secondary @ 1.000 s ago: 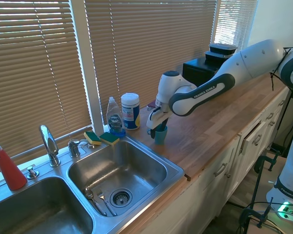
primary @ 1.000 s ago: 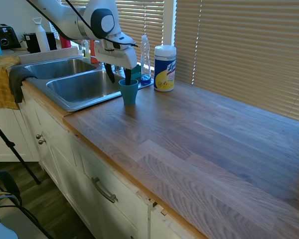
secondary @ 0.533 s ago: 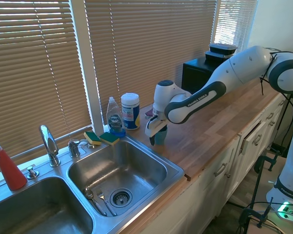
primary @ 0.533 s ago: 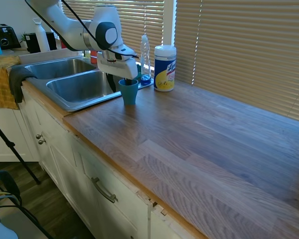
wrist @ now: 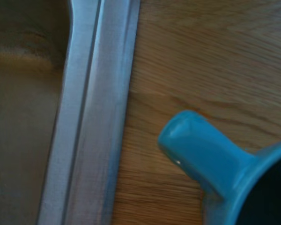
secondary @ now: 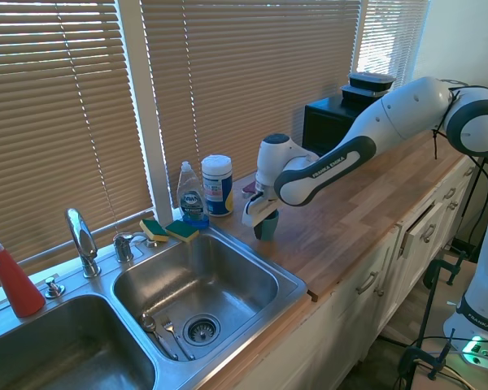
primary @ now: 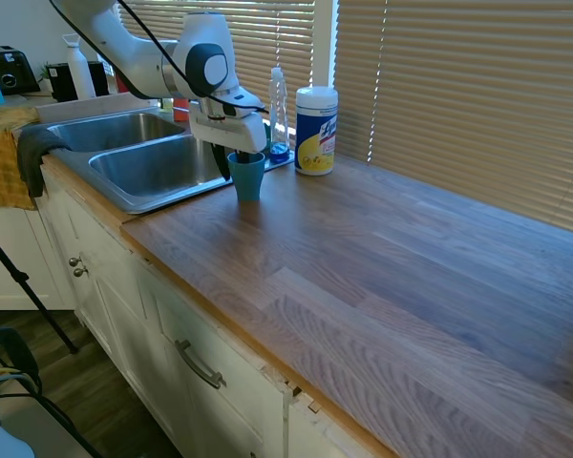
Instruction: Put the mug in the sink
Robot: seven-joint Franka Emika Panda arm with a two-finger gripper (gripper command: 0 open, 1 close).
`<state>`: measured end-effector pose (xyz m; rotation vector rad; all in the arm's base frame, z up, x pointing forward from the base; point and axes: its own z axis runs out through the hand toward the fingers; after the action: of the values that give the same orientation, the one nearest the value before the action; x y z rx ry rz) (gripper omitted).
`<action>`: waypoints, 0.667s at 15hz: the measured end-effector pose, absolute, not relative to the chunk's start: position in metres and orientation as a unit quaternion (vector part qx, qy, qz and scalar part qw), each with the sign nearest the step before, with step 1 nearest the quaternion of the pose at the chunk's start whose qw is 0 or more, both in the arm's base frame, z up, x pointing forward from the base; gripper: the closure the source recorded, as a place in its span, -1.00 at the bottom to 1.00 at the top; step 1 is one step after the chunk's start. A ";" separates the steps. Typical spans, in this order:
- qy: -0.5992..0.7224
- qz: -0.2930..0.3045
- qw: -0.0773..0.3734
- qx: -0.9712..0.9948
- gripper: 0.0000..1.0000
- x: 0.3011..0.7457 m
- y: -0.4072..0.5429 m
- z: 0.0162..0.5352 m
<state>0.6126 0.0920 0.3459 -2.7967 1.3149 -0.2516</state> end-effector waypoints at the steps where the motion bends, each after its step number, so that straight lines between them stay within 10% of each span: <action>1: 0.424 -0.081 0.020 -0.902 1.00 0.613 0.092 0.345; 10: 0.424 -0.087 0.026 -0.901 1.00 0.613 0.092 0.353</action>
<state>0.6132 0.0921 0.3531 -2.7850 1.3121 -0.2703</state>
